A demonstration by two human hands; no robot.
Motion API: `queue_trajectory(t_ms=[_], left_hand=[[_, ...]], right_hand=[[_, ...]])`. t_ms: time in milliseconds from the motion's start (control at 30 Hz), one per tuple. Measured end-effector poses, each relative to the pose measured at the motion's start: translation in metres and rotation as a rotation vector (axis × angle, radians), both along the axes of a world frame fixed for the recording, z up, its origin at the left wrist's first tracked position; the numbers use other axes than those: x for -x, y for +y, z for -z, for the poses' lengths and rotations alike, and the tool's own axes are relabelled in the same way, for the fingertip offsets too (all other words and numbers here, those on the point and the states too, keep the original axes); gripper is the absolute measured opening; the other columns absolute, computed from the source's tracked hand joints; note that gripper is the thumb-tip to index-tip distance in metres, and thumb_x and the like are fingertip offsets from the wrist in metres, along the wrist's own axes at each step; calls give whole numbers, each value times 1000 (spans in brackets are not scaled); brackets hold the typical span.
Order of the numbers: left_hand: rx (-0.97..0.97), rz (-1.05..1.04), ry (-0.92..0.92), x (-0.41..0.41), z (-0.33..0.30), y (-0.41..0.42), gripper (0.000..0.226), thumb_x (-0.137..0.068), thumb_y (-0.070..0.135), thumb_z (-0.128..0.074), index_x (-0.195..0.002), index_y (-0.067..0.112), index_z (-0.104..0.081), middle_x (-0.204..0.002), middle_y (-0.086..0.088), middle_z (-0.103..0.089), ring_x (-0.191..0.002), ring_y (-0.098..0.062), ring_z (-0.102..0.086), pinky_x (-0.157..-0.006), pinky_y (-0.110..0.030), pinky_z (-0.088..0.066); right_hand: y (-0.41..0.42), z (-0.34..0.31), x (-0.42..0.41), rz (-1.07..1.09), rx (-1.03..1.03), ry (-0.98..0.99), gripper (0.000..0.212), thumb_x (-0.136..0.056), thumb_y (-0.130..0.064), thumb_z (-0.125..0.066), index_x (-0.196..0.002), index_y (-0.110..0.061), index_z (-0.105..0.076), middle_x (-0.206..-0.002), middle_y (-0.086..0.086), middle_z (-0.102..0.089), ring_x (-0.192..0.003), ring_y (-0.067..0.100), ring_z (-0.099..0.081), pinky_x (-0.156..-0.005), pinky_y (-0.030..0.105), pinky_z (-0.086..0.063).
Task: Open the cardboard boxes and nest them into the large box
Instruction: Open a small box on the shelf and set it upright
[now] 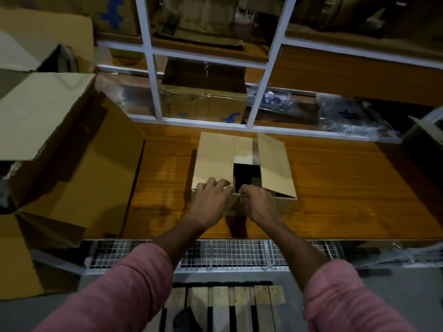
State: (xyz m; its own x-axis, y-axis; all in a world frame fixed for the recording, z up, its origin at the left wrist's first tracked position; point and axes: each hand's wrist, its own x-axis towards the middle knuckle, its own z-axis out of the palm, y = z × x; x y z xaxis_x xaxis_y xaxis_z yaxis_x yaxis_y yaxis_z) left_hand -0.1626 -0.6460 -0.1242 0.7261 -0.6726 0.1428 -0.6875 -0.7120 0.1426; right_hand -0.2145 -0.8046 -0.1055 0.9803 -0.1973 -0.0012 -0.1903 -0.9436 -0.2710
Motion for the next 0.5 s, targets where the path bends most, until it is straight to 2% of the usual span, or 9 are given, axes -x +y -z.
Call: queue_trajectory(t_ms=[133,200,267,333,400,467,500], left_hand=[[44,-23,-14,0,-4,-13,42,-95,33,-56,-134,20,-50,-142,-5,-47,-126,-26,-43,-103,-44,-38],[154,1,79,0,-4,-24,40,-98,32,-51,-135,18,-49,-141,-7,-47,-132,-24,-39,-111,-42,-33],[280,-3,221,-1,-2,-37,38,-101,31,-46,-137,18,-50,-143,-5,-48,-140,-22,-34,-116,-41,-23],[329,-63,270,-1,0,-46,32,-103,38,-41,-127,25,-59,-138,1,-55,-144,-20,-31,-114,-42,-19],[254,-80,248,2,6,-49,35,-103,47,-37,-115,29,-63,-136,2,-60,-149,-21,-22,-114,-45,-16],[133,-82,188,7,13,-51,39,-102,53,-36,-117,28,-62,-138,1,-60,-152,-23,-16,-117,-49,-13],[101,-109,174,9,14,-53,41,-102,55,-37,-120,28,-62,-140,2,-60,-153,-22,-15,-117,-49,-13]], right_hand=[[-12,5,-1,-79,-1,34,17,-93,-12,-61,-106,-23,-65,-101,2,-70,-94,26,-67,-77,41,-55],[-20,9,4,-141,4,42,23,-97,-19,-56,-120,-21,-59,-116,5,-67,-108,29,-63,-85,39,-45],[-25,15,11,-76,18,35,52,-103,-33,-48,-151,-19,-36,-138,10,-57,-124,33,-54,-99,46,-36],[-32,20,15,75,40,-39,69,-106,-44,-40,-162,-14,-13,-145,18,-51,-130,38,-49,-106,53,-34],[-46,20,15,152,49,-164,70,-106,-45,-39,-161,-10,-14,-159,20,-34,-143,40,-37,-114,56,-33],[-67,17,14,215,78,-233,68,-104,-38,-47,-158,-7,-21,-166,19,-18,-152,39,-18,-123,55,-20],[-79,18,13,276,78,-215,68,-102,-35,-51,-157,-6,-23,-166,20,-17,-153,39,-14,-124,53,-12]])
